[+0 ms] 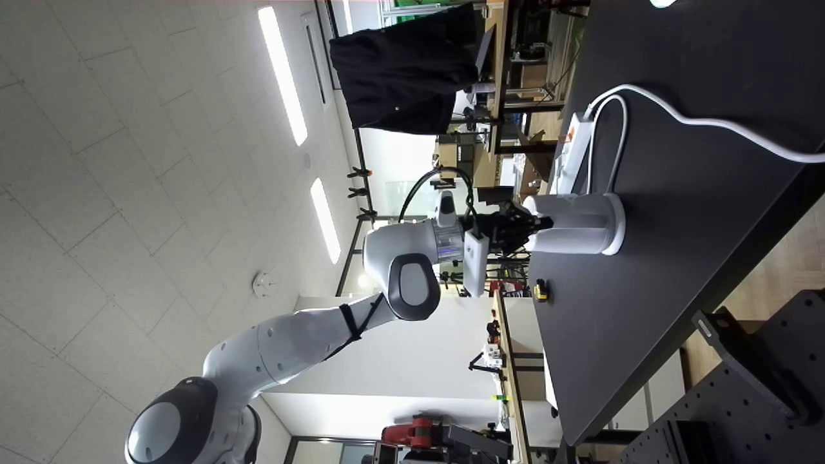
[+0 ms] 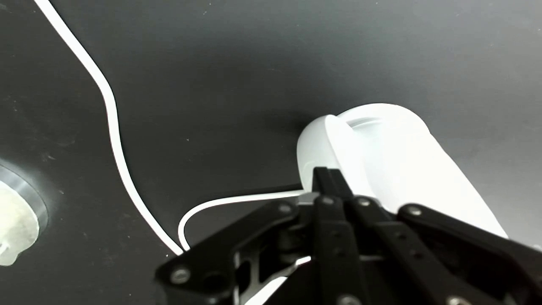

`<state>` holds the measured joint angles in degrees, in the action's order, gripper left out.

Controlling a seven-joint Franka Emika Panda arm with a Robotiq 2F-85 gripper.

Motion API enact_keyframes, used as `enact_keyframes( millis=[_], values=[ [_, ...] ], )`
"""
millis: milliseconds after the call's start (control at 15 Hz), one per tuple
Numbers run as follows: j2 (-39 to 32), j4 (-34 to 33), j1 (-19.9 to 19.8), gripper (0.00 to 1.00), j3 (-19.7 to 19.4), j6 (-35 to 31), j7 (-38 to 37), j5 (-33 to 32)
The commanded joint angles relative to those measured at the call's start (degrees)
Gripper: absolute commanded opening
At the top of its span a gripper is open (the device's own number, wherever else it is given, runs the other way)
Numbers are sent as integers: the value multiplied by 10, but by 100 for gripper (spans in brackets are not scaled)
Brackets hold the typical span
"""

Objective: Turn on the kettle

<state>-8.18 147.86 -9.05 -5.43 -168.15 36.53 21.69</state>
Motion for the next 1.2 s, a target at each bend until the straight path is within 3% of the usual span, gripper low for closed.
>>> enact_keyframes(
  millis=[0, 200, 333, 533, 600, 800, 1133],
  values=[
    [-55, -18, 4, 0, 23, -4, 3, 41],
    [-55, -20, 4, 0, 27, -2, 9, 70],
    [-42, -24, 9, 0, 13, 6, -10, 57],
    [-8, -13, 27, 0, -37, 9, -80, -41],
    [13, -4, 12, 0, -37, 6, -131, -110],
    [69, 8, 18, 0, -69, 22, -216, -237],
    [175, 16, -10, 0, -63, 68, -298, -362]
  ],
)
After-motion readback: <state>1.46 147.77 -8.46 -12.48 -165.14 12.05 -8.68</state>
